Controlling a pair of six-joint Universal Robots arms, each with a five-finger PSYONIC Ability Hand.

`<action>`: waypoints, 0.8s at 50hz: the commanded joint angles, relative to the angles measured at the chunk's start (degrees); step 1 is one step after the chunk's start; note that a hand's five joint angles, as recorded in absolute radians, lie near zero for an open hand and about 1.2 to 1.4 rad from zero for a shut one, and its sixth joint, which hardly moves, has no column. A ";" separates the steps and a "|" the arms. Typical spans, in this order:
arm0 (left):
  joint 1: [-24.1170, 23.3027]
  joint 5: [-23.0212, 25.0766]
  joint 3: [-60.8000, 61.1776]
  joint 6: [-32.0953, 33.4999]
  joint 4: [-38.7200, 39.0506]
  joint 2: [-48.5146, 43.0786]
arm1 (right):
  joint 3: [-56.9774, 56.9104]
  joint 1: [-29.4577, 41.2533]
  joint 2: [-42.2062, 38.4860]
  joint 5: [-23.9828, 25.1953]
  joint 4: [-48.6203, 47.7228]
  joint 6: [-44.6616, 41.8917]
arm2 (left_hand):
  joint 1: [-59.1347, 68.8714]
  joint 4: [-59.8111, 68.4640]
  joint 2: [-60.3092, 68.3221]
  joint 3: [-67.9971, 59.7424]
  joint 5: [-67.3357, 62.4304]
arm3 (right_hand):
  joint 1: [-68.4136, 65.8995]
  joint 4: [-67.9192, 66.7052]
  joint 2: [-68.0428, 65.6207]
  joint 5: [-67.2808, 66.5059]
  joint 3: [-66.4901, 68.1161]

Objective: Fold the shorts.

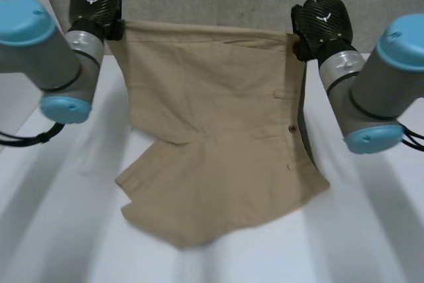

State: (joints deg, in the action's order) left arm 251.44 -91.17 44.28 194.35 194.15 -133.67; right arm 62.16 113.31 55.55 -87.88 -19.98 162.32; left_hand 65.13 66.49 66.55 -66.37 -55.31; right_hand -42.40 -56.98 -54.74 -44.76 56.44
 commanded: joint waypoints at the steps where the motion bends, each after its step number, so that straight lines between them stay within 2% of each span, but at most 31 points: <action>1: -3.76 0.11 -6.32 1.38 -0.27 -7.39 | -5.56 1.65 -7.91 -0.18 0.10 -5.25 | -53.95 -55.31 -55.37 55.19 54.13 | 32.40 46.98 44.74 44.76 -46.44; 7: -4.29 -0.67 -0.78 1.47 -0.36 -6.17 | -3.81 2.00 -7.83 -0.71 4.60 -6.14 | -55.13 -56.49 -56.55 56.37 55.31 | 32.40 46.98 44.74 44.76 -46.44; 11: -4.21 -1.55 3.96 1.47 -0.71 -2.22 | 0.49 1.65 -4.50 -0.88 6.27 -6.14 | -55.13 -56.49 -56.55 56.37 55.31 | 32.40 46.98 44.74 44.76 -46.44; 17: -4.56 -4.54 17.05 1.20 -3.60 7.44 | 10.24 0.34 3.85 0.17 11.71 -7.28 | -53.74 -55.10 -55.16 54.98 53.92 | 32.40 46.98 44.74 44.76 -46.44; 20: -5.43 -4.72 25.83 0.68 -7.64 14.03 | 15.43 -1.16 7.63 1.04 14.70 -8.07 | -52.05 -53.41 -53.47 53.29 52.23 | 32.40 46.98 44.74 44.76 -46.44; 25: -8.25 -4.81 37.26 -2.04 -13.44 22.03 | 23.25 -3.53 11.68 7.54 17.17 -11.32 | -48.53 -49.89 -49.95 49.77 48.71 | 32.34 46.91 44.67 44.70 -46.38; 26: -9.12 -4.89 40.67 -3.96 -15.11 24.57 | 25.61 -4.58 12.38 10.34 17.35 -12.98 | -46.36 -47.72 -47.78 47.60 46.54 | 27.49 42.06 39.82 39.85 -41.53; 29: -10.09 -4.90 45.88 -7.57 -16.52 27.92 | 29.05 -6.69 13.09 13.61 17.35 -16.24 | -41.80 -43.16 -43.22 43.04 41.98 | 20.74 35.32 33.08 33.10 -34.79; 30: -10.79 -4.89 48.94 -10.02 -17.05 29.94 | 30.89 -7.83 13.18 15.27 17.35 -18.08 | -40.96 -42.32 -42.38 42.20 41.14 | 13.22 27.79 25.55 25.58 -27.26; 33: -12.37 -4.81 53.87 -14.07 -17.41 33.37 | 33.71 -9.94 13.18 17.56 17.17 -21.77 | -39.95 -41.31 -41.37 41.19 40.13 | 7.10 21.67 19.43 19.46 -21.14; 40: -15.45 -4.54 60.30 -17.78 -17.93 35.76 | 36.10 -12.59 12.12 20.29 16.29 -25.65 | -30.03 -31.39 -31.45 31.27 30.21 | 6.75 21.32 19.09 19.11 -20.79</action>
State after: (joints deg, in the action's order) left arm 238.71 -95.99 99.15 180.00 176.29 -99.84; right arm 96.55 102.97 68.88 -69.80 -2.86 140.03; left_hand 23.61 23.57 23.80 -23.51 -13.72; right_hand -25.44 -29.91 -29.87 -18.58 29.92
